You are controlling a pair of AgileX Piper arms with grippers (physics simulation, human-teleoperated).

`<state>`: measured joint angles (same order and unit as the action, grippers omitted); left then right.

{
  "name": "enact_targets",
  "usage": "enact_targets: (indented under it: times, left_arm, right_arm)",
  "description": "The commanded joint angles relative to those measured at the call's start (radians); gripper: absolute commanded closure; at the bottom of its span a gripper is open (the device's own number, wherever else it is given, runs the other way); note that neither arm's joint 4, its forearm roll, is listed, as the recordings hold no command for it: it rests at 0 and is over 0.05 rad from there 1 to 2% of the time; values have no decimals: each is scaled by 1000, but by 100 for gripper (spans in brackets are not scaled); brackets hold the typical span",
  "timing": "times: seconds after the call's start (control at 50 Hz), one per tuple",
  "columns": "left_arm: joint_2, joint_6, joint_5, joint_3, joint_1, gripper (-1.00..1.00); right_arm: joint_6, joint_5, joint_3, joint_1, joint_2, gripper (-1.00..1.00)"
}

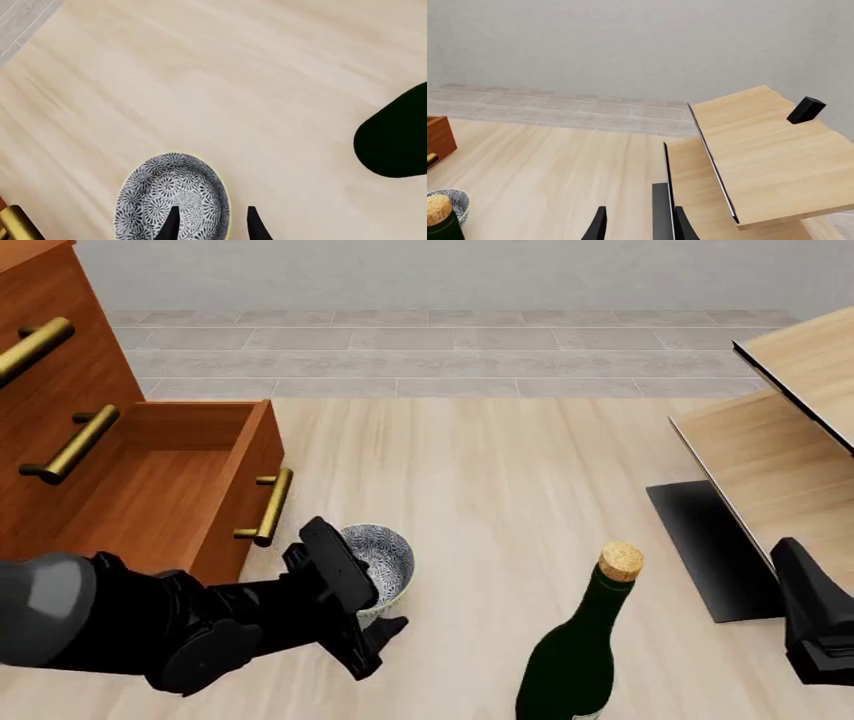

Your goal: Put the bowl on top of the cabinet.

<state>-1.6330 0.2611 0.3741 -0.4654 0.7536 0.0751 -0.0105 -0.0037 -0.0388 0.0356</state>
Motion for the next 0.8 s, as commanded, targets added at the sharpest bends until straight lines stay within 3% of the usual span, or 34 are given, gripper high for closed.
enact_targets:
  times: [0.02,0.56,0.58,0.68,0.8]
  left_arm:
    - [-24,4,17,4,-5,-100]
    - [-23,15,65,17,-14,-100]
    - [-23,30,74,5,-40,100]
    - [-8,29,68,12,-27,100]
    - [1,78,73,6,-48,100]
  right_arm:
    - [3,0,1,-4,1,-100]
    - [4,7,-1,-2,-7,-100]
    - [4,9,0,-1,-10,-100]
    - [3,11,-1,0,-14,-100]
    - [1,15,-1,2,-19,-100]
